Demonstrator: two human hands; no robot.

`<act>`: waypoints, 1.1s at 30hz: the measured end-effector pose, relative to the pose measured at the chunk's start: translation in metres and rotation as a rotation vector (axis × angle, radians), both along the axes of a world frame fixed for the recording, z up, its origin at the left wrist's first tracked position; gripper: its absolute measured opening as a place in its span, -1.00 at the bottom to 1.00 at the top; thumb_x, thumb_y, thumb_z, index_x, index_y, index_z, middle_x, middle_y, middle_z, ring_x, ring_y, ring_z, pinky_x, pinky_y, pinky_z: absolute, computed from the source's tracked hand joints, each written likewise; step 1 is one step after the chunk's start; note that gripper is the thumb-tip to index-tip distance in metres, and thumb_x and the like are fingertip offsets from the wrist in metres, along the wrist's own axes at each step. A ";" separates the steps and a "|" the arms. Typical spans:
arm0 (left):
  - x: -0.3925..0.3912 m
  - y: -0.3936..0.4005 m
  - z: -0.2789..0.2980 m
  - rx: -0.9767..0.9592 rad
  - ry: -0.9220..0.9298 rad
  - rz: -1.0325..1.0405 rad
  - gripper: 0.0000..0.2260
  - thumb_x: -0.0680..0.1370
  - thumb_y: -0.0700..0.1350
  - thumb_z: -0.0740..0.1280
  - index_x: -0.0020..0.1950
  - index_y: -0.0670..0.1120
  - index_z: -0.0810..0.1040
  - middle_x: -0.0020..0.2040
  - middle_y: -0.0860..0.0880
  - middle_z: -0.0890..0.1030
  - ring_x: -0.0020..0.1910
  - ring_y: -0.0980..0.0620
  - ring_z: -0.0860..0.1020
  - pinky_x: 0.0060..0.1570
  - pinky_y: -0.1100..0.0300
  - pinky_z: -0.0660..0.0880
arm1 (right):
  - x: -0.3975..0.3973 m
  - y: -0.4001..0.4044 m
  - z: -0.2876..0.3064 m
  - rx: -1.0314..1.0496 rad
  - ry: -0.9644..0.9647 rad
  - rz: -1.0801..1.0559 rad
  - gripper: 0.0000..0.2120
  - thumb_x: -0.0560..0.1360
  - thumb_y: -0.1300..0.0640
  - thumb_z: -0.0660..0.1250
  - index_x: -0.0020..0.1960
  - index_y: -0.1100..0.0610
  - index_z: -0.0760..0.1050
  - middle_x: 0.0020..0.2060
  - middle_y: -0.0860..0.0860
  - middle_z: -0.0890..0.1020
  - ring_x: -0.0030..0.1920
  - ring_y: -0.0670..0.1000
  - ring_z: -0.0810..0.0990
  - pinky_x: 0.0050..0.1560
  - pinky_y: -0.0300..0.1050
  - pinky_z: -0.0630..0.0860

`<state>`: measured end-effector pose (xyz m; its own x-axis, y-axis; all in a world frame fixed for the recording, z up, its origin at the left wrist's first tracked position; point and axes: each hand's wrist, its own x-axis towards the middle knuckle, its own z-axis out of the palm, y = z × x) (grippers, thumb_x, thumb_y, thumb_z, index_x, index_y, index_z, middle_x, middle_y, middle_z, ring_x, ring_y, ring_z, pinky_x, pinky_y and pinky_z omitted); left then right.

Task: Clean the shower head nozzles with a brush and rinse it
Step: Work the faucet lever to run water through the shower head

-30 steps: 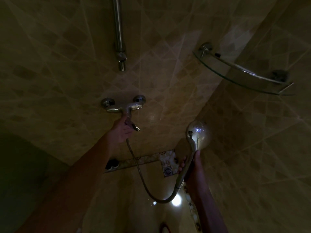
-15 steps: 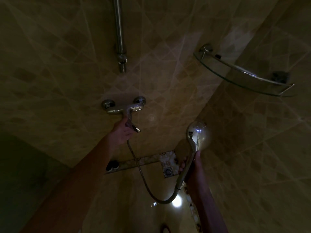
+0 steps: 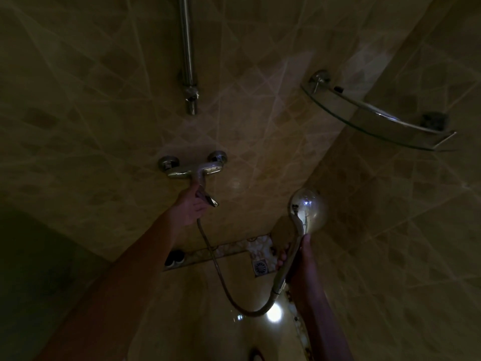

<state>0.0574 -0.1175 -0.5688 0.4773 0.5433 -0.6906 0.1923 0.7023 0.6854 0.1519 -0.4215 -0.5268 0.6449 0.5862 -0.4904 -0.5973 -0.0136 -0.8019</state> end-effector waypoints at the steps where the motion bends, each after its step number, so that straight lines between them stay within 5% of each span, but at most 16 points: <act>1: 0.000 0.000 -0.001 0.001 -0.003 -0.001 -0.50 0.51 0.32 0.16 -0.16 -0.15 0.45 0.34 -0.31 0.44 0.31 -0.21 0.45 0.11 0.06 0.40 | 0.000 0.000 0.001 -0.001 0.002 0.003 -0.42 0.35 -0.49 0.22 -0.16 0.05 0.51 -0.38 0.00 0.44 -0.39 -0.04 0.43 -0.33 -0.15 0.41; 6: -0.003 0.001 -0.005 0.033 -0.032 0.003 -0.33 0.49 0.33 0.19 0.17 -0.29 0.47 0.32 -0.32 0.45 0.32 -0.23 0.44 0.26 0.01 0.37 | -0.002 0.000 0.004 0.014 0.008 0.001 -0.43 0.37 -0.46 0.20 -0.18 0.06 0.51 -0.38 0.01 0.42 -0.39 -0.04 0.41 -0.32 -0.14 0.39; 19: -0.002 -0.001 -0.004 0.058 -0.023 0.014 -0.43 0.45 0.37 0.21 -0.12 -0.18 0.48 -0.04 -0.17 0.58 0.00 -0.11 0.56 0.20 0.02 0.43 | -0.005 -0.007 0.003 -0.017 -0.026 0.012 -0.38 0.39 -0.48 0.17 -0.12 0.10 0.47 -0.36 0.03 0.41 -0.36 -0.03 0.41 -0.27 -0.13 0.40; 25: -0.003 -0.003 -0.003 0.072 -0.020 0.025 -0.49 0.45 0.35 0.23 -0.23 -0.12 0.48 -0.18 -0.16 0.58 -0.16 -0.06 0.55 -0.11 0.12 0.48 | -0.006 -0.006 0.004 -0.018 -0.008 -0.010 -0.43 0.41 -0.46 0.17 -0.14 0.07 0.51 -0.37 0.02 0.42 -0.38 -0.03 0.41 -0.31 -0.13 0.40; 33: -0.003 -0.001 -0.004 0.063 -0.023 -0.006 -0.47 0.46 0.37 0.19 -0.17 -0.13 0.50 -0.08 -0.16 0.57 -0.11 -0.05 0.55 -0.17 0.13 0.47 | -0.008 -0.007 0.006 -0.049 -0.022 -0.002 -0.41 0.39 -0.49 0.17 -0.18 0.07 0.49 -0.37 0.01 0.44 -0.37 -0.02 0.43 -0.25 -0.11 0.38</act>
